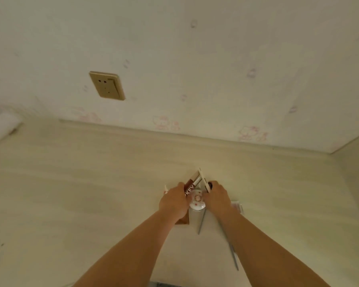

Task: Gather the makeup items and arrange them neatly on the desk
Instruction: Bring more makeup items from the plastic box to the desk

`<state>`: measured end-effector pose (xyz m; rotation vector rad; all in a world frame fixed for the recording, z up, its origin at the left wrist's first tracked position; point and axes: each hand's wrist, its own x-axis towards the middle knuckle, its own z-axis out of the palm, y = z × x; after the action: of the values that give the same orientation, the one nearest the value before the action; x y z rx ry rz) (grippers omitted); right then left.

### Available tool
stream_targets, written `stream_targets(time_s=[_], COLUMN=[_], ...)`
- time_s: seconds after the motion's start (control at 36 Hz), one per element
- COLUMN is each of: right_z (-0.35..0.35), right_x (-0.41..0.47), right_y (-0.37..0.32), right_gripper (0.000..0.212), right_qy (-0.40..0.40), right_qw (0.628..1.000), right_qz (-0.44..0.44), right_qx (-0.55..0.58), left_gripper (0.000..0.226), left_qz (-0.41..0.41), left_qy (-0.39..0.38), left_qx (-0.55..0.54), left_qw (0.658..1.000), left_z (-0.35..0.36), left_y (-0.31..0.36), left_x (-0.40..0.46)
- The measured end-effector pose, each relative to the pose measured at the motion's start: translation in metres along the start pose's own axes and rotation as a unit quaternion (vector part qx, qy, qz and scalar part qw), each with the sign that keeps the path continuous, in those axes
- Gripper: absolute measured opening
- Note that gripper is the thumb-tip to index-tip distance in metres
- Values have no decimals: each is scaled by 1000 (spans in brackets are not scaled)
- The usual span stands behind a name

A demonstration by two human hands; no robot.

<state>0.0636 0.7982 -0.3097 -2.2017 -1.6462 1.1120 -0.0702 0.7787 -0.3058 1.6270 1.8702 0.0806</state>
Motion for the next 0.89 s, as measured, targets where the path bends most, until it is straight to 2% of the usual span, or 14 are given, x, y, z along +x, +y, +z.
stream_targets(time_s=[0.11, 0.19, 0.33, 0.47, 0.67, 0.89], right_z=[4, 8, 15, 14, 15, 16], right_x=[7, 7, 9, 4, 4, -1], right_y=[4, 3, 7, 12, 5, 15], right_gripper=[35, 45, 54, 54, 49, 47], right_qy=[0, -3, -29, -25, -15, 12], right_qw=[999, 985, 966, 968, 973, 973], right_qz=[-28, -95, -87, -74, -71, -79], right_qx=[-35, -143, -241, -240, -220, -214], left_gripper=[40, 53, 52, 53, 57, 66], left_qz=[35, 52, 98, 153, 133, 119], left_qy=[-25, -31, -12, -13, -30, -26], left_qx=[29, 80, 155, 197, 127, 102], left_qw=[999, 995, 983, 968, 983, 987], left_z=[3, 8, 13, 21, 21, 14], left_y=[1, 2, -1, -6, -3, 2], left_x=[15, 20, 19, 13, 10, 4])
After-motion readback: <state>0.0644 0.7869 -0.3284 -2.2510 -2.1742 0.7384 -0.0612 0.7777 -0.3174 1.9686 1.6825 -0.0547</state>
